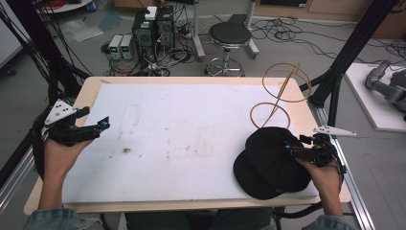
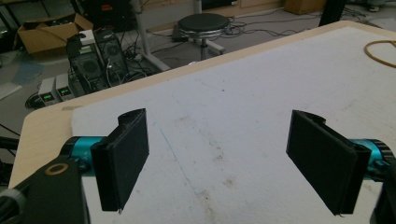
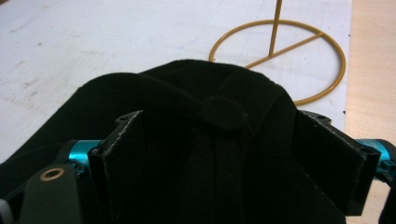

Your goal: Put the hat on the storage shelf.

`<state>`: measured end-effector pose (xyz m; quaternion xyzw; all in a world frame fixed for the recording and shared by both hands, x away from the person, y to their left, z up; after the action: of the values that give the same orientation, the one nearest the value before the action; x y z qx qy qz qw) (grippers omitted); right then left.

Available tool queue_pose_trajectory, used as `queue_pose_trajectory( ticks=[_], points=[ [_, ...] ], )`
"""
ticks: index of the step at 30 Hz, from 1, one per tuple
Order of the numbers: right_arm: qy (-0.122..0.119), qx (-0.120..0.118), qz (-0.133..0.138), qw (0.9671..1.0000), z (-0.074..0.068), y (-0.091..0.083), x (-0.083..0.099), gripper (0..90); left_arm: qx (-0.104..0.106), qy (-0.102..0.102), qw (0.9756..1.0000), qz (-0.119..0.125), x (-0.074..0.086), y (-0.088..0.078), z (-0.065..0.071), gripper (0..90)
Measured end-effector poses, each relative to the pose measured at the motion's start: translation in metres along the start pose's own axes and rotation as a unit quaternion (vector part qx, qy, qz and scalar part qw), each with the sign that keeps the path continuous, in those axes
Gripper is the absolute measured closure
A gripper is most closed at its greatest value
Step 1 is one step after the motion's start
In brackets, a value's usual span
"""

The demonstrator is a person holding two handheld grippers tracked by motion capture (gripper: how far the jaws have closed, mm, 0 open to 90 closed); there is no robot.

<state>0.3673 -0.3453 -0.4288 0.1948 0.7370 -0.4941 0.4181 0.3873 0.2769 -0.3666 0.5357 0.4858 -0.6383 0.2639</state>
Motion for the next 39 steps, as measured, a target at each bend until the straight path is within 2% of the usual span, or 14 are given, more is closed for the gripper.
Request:
queue_pose_trajectory(
  ticks=[15, 16, 20, 29, 32, 39],
  points=[
    [0.004, -0.009, -0.026, 0.9996, -0.002, 0.003, 0.006, 31.1, -0.001, 0.002, 1.0000, -0.002, 0.000, 0.000, 0.000, 21.4],
    [0.005, -0.011, -0.028, 0.9995, -0.002, 0.003, 0.007, 35.1, -0.002, 0.003, 1.0000, -0.002, 0.000, 0.000, 0.000, 21.4],
    [0.006, -0.013, -0.029, 0.9995, -0.003, 0.002, 0.007, 40.2, -0.002, 0.003, 1.0000, 0.000, -0.001, -0.001, 0.000, 21.4],
    [0.004, -0.013, -0.032, 0.9994, -0.004, 0.001, 0.008, 58.7, -0.001, 0.004, 1.0000, 0.000, -0.001, -0.001, 0.000, 21.4],
    [-0.003, -0.013, -0.031, 0.9994, -0.006, 0.000, 0.007, 64.3, -0.001, 0.004, 1.0000, 0.000, -0.001, -0.001, 0.000, 21.4],
    [-0.010, -0.011, -0.022, 0.9996, -0.010, -0.006, 0.001, 69.5, -0.001, 0.003, 1.0000, 0.001, -0.001, -0.001, 0.000, 21.4]
  ],
)
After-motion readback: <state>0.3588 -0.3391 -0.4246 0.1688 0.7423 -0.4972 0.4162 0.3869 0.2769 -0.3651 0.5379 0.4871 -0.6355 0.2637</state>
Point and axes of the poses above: each handheld gripper's, and its own axes: y roughly forward along the jaws, x roughly out of its underside, z roughly to its right, the point moved 8 cm from there along y, roughly forward along the jaws
